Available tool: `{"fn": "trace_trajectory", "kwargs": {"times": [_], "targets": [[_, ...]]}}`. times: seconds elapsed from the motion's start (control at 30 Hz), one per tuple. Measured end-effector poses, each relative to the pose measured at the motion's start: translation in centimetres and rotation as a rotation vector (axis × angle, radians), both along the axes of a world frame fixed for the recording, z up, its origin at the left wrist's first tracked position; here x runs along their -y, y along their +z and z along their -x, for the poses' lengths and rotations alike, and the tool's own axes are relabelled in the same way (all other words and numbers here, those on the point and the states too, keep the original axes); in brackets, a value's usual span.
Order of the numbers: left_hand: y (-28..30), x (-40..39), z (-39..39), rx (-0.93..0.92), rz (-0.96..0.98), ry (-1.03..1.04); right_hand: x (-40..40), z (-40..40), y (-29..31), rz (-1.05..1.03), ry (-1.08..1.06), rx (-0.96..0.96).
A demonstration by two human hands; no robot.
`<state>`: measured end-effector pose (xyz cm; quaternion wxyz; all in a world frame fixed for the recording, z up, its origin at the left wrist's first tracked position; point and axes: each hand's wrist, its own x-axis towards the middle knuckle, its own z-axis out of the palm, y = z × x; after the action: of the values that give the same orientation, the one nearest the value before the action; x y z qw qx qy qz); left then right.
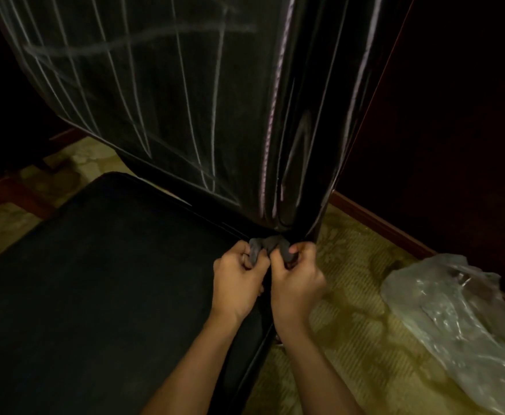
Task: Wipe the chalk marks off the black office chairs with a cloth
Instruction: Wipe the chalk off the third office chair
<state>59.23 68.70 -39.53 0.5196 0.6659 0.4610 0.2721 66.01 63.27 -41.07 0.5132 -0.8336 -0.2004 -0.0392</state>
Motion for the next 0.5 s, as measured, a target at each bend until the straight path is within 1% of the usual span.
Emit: {"fn": "trace_trajectory", "kwargs": {"times": [0.1,0.17,0.23,0.3,0.43,0.5], "targets": [[0.0,0.8,0.8,0.016,-0.026,-0.041,1.3,0.3,0.3,0.038,-0.031,-0.149],[-0.3,1.3,1.6,0.024,-0.092,-0.08,2.3,0.7,0.5,0.023,-0.049,-0.235],[-1.1,1.7,2.3,0.045,-0.177,-0.099,3.1,1.1,0.3,-0.017,-0.052,-0.27],[-1.4,2.4,2.8,0.076,-0.231,-0.102,4.1,1.6,-0.3,-0.117,-0.026,-0.287],[-1.1,3.4,4.1,0.244,-0.162,-0.091,7.5,3.4,-1.2,-0.39,-0.002,-0.327],[-1.1,4.0,5.0,0.261,-0.206,-0.142,9.6,4.5,-1.6,-0.419,0.067,-0.315]]}}
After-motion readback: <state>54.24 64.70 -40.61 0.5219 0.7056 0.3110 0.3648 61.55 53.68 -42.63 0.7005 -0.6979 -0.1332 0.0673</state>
